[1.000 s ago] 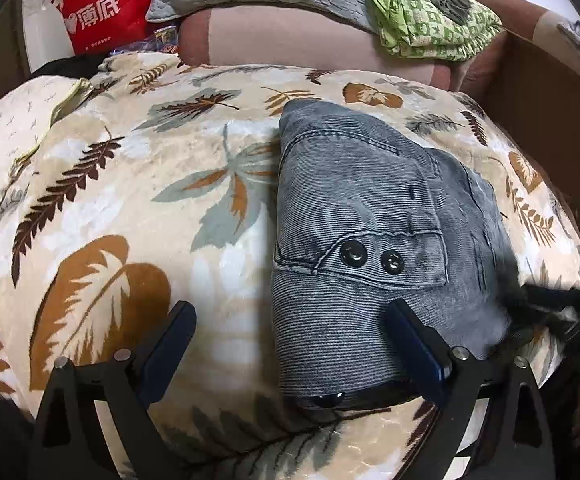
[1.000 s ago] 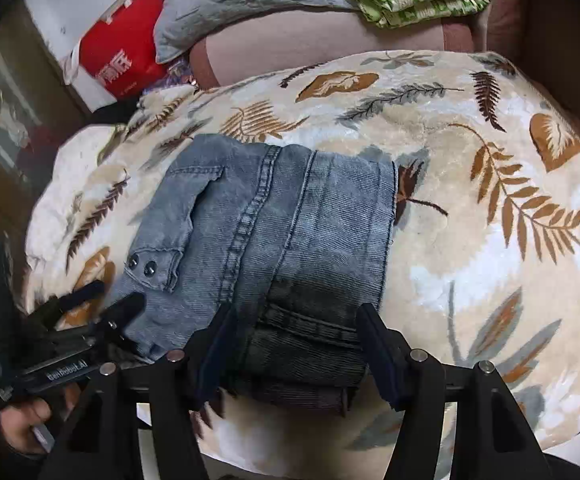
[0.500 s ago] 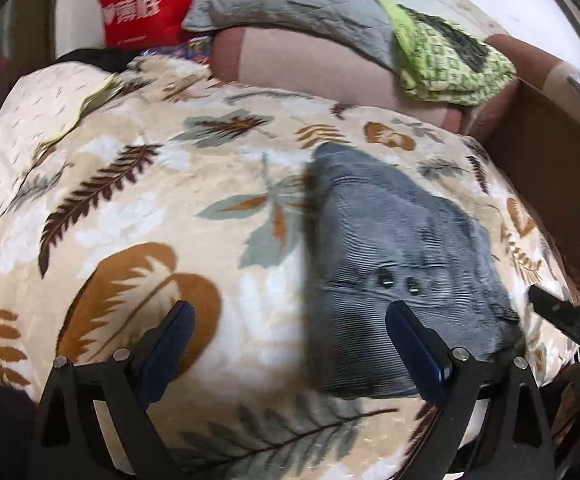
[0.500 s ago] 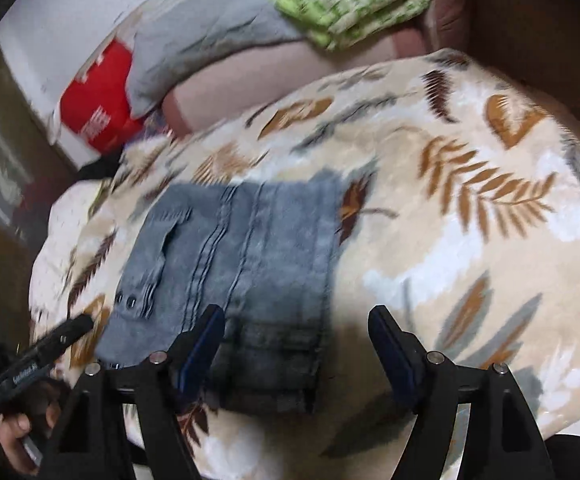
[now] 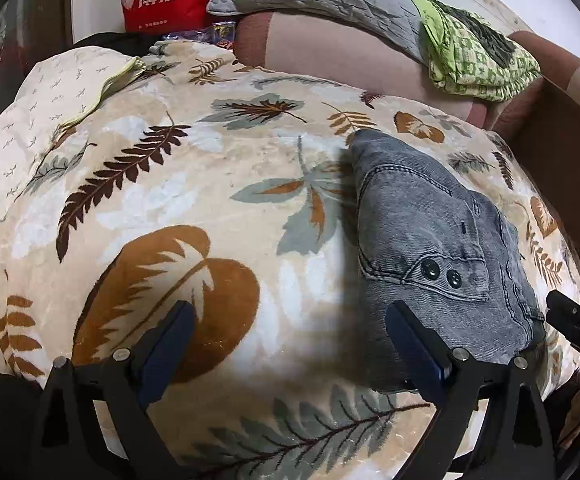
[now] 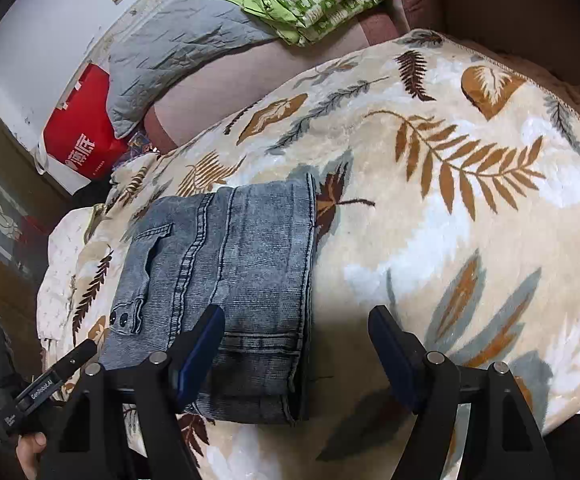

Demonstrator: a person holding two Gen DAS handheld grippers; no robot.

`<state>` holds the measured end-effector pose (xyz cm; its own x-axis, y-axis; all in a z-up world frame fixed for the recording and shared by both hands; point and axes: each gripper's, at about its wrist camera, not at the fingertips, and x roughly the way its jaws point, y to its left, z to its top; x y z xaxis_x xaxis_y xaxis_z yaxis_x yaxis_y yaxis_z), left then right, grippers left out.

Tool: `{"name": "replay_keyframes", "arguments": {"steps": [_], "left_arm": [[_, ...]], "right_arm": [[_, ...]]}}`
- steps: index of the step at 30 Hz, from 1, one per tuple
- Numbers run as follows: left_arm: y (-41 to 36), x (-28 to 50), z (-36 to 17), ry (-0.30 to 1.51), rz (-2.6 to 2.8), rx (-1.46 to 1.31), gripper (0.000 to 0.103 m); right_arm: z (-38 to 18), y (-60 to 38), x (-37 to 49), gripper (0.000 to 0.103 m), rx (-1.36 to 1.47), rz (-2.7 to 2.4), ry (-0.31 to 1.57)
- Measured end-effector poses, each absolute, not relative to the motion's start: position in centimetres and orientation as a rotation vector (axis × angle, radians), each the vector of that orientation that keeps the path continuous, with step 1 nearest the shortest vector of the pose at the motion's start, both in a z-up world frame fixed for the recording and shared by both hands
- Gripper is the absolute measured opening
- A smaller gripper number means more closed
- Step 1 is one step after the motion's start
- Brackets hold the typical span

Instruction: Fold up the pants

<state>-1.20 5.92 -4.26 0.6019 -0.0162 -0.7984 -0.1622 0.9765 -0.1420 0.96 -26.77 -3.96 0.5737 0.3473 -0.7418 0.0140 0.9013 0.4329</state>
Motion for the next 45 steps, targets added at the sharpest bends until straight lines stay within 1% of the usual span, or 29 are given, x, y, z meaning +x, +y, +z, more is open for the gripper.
{"name": "replay_keyframes", "arguments": {"steps": [9,16,18,21,24,26,29,34,36,42,45], "left_arm": [[6.5,-1.0,-3.4,0.914,0.056,-0.244,0.096],[7.2,2.6,-3.0,0.983,-0.097,-0.394,0.096],[6.8,3.8,-3.2,1.007,-0.127,-0.409,0.096],[5.8,5.9,-4.2,1.073,-0.201,-0.452,0.096],[5.2,7.7,-5.4,1.14,-0.282,-0.541,0.096],[4.9,8.8,-6.4,1.188,-0.343,-0.62,0.096],[5.0,9.4,-7.3,1.219,-0.368,-0.677,0.096],[6.3,10.2,-8.1,1.22,-0.373,-0.755,0.096],[5.8,10.5,-8.1,1.222,-0.382,-0.752,0.096],[5.0,10.5,-7.6,1.217,-0.361,-0.65,0.096],[5.3,9.1,-5.8,1.124,-0.219,-0.507,0.096]], "right_arm": [[-4.0,-27.9,1.1,0.077,0.485,0.206,0.963],[-4.3,-29.0,3.7,0.077,0.584,0.304,1.076],[-5.0,-29.1,5.3,0.077,0.63,0.355,1.151],[-6.1,-28.7,7.5,0.077,0.668,0.415,1.224],[-7.7,-28.1,9.2,0.077,0.726,0.452,1.301],[-8.1,-27.7,9.9,0.077,0.74,0.462,1.32],[-8.2,-27.1,10.5,0.078,0.723,0.469,1.351],[-8.1,-27.5,11.0,0.077,0.716,0.448,1.377],[-8.4,-27.1,11.5,0.079,0.712,0.443,1.384],[-7.5,-26.0,11.9,0.079,0.644,0.418,1.385],[-5.6,-27.0,10.7,0.079,0.542,0.299,1.307]]}}
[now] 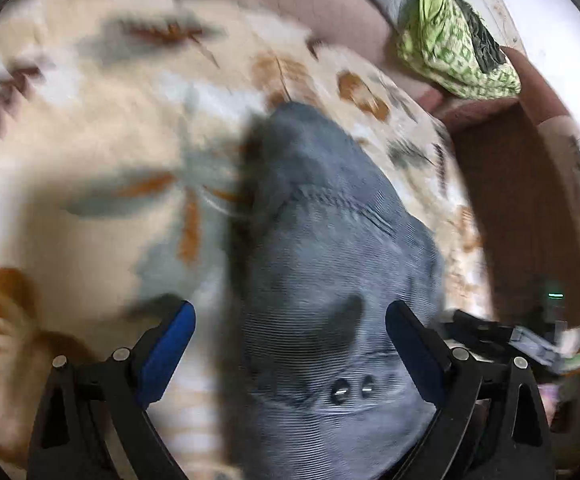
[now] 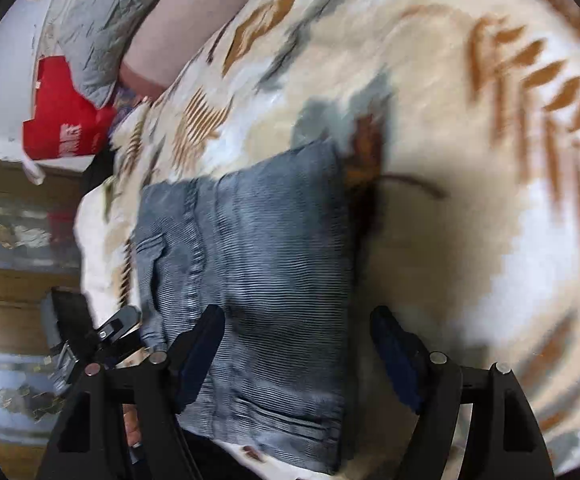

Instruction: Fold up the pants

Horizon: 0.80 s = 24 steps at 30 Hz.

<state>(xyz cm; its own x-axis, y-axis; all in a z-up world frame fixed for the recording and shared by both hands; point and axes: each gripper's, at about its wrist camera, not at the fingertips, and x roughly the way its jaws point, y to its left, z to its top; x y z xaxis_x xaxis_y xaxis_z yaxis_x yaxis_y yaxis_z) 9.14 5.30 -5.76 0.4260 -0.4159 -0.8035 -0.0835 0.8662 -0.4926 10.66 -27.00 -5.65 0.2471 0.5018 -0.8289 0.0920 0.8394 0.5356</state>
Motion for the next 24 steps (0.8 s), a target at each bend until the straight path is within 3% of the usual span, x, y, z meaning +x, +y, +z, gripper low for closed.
{"name": "replay_keyframes", "arguments": {"steps": [7,10,13,18,24], "left_arm": [[4.0,5.9,-3.3,0.985,-0.037,-0.303,0.096],[3.5,4.9,-3.2,0.957,0.008,-0.23,0.096],[2.5,5.0,-4.7,1.014,0.015,-0.145,0.096],[1.6,4.3,-3.9,0.997,-0.014,-0.102,0.096],[2.8,5.5,-1.7,0.98,-0.174,-0.289,0.096]], "right_arm": [[1.3,-21.7,6.4,0.079,0.209,0.248,0.97],[-0.7,-19.2,3.9,0.079,0.075,0.203,0.954],[-5.1,-18.1,3.1,0.079,-0.032,0.192,1.081],[-3.3,-19.9,2.8,0.081,0.033,0.203,1.046],[-1.7,-24.0,4.2,0.081,0.264,0.283,1.066]]}}
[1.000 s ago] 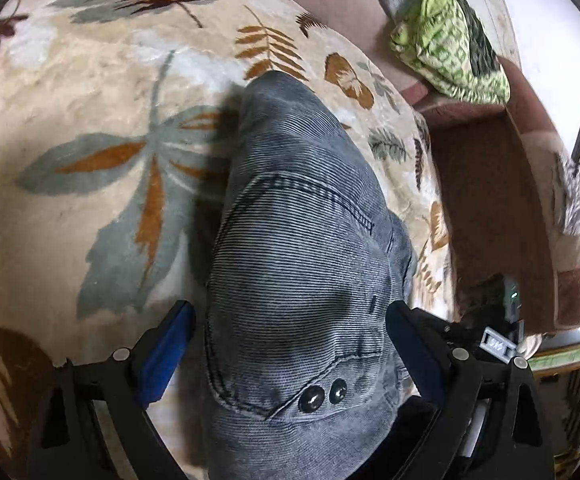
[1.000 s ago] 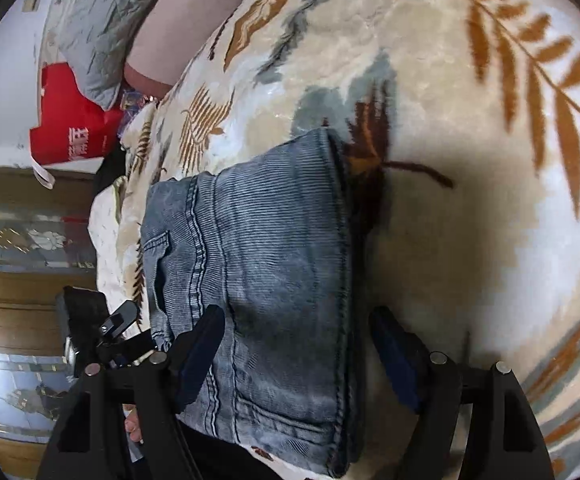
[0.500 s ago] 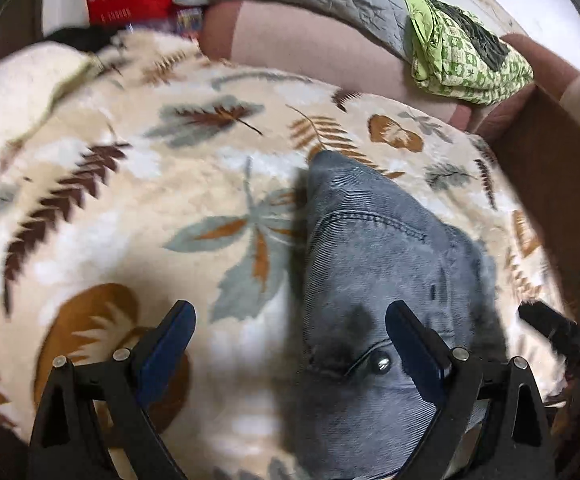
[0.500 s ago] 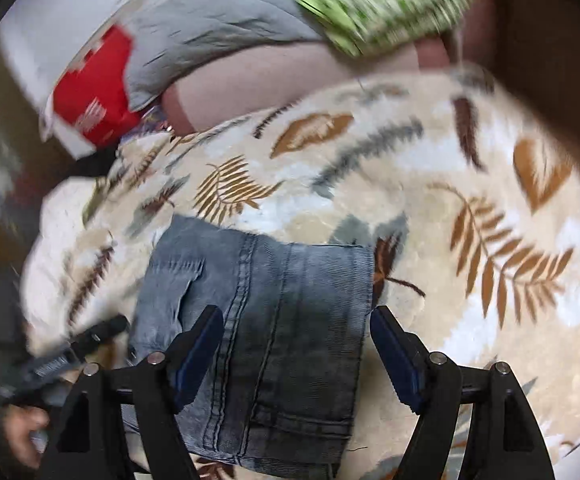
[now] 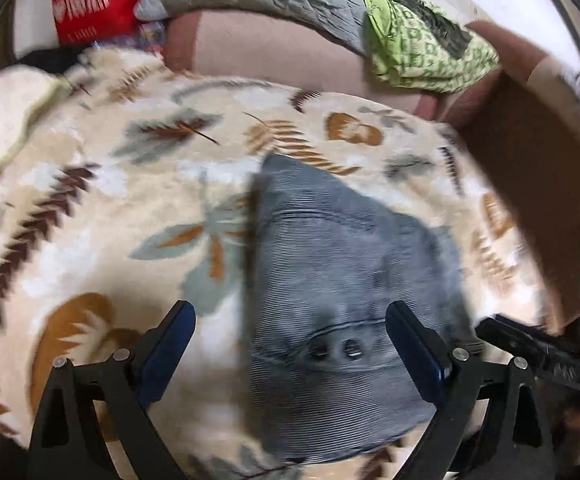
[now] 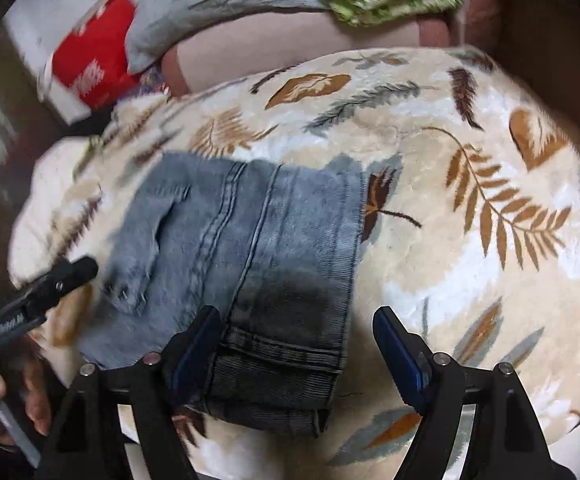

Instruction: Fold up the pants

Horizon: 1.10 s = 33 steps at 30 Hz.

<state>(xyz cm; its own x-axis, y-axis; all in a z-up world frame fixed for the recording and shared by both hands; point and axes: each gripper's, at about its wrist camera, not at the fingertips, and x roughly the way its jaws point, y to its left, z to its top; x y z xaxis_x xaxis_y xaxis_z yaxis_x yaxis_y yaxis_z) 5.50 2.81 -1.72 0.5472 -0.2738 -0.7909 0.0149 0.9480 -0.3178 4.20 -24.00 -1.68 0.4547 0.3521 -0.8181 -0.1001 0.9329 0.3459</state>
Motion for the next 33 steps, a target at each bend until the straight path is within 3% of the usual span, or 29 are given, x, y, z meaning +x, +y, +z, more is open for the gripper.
{"name": "replay_keyframes", "arguments": {"steps": [8,18,24,27,33], "left_arm": [[4.9,9.7,-4.9,1.126,-0.409,-0.68,0.096],[4.0,10.5,-7.3,1.198,-0.364,-0.628,0.095],[1.7,10.2,-6.8,1.175,-0.319,-0.443,0.095],[1.1,10.1,-6.6,1.158,-0.293,-0.375,0.095],[0.8,10.2,-6.7,1.156,-0.282,-0.331,0.092]], "right_arm": [[-5.7,-28.3,10.1,0.081,0.695,0.469,1.26],[-8.1,-25.5,13.4,0.081,0.66,0.458,1.332],[-8.1,-24.9,13.3,0.08,0.652,0.468,1.32],[-8.1,-25.1,13.1,0.071,0.632,0.458,1.326],[-8.2,-24.9,13.1,0.063,0.588,0.445,1.327]]}}
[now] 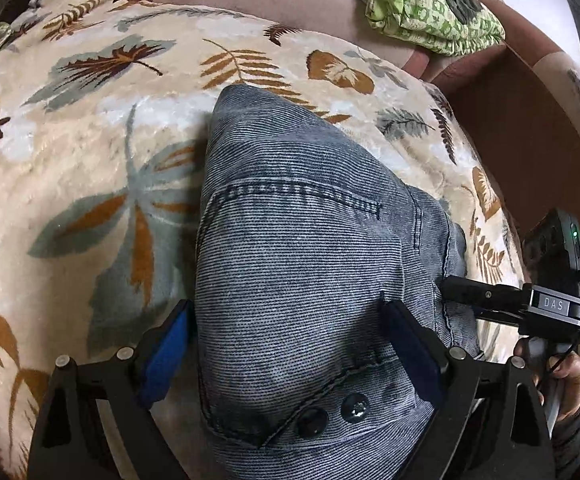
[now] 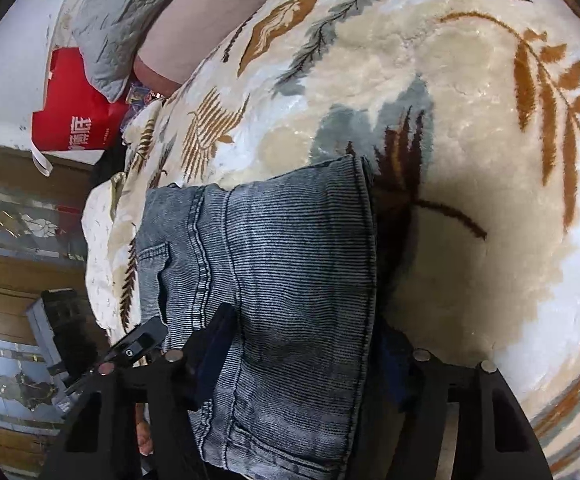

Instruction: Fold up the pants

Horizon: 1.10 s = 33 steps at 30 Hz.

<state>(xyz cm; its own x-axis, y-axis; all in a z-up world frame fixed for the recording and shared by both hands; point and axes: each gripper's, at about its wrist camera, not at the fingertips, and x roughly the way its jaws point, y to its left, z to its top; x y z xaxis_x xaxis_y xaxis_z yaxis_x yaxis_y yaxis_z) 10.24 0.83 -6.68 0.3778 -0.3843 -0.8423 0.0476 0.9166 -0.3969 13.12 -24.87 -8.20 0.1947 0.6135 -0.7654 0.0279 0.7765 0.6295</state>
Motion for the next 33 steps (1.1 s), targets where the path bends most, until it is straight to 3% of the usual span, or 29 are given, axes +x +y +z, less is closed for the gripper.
{"name": "replay_keyframes", "arguments": {"steps": [3,6,8,11,14,19,23,25,26,28,30,33], "left_arm": [[0.5,10.2,-6.7,1.153,-0.283,-0.306,0.088],[0.0,10.1,-6.7,1.15,-0.283,-0.277,0.075],[-0.3,10.0,-6.4,1.141,-0.283,-0.24,0.05],[-0.1,9.6,-5.3,1.112,-0.284,-0.209,0.027],[0.5,9.4,-3.9,1.082,-0.289,-0.231,0.022],[2.2,9.1,0.9,0.926,-0.235,-0.205,0.021],[4.6,11.4,2.0,0.917,-0.199,-0.237,0.025],[5.4,13.0,0.1,0.963,-0.162,-0.26,0.038],[5.5,13.6,-1.0,0.982,-0.137,-0.254,0.054],[5.7,14.2,-3.8,1.04,-0.069,-0.227,0.07],[5.9,13.1,-4.3,1.041,-0.055,-0.214,0.07],[5.8,10.5,-2.7,0.966,-0.004,-0.165,0.076]], "right_arm": [[-8.1,-24.6,13.1,0.056,0.553,0.433,1.325],[-7.7,-24.2,12.9,0.047,0.504,0.428,1.314],[-7.2,-23.8,12.6,0.04,0.476,0.431,1.302],[-5.9,-23.6,12.1,0.025,0.445,0.433,1.268],[-3.4,-23.3,11.6,0.02,0.438,0.466,1.205],[1.7,-20.5,12.5,0.02,0.366,0.538,1.086],[4.6,-18.1,15.1,0.02,0.35,0.576,1.021],[3.8,-16.9,16.8,0.02,0.322,0.561,1.036],[2.8,-16.4,17.4,0.025,0.315,0.55,1.037],[-0.1,-15.7,18.7,0.029,0.281,0.506,1.107],[-2.2,-15.8,18.7,0.032,0.204,0.371,1.145],[-0.9,-16.6,15.7,0.035,0.153,0.323,1.052]]}}
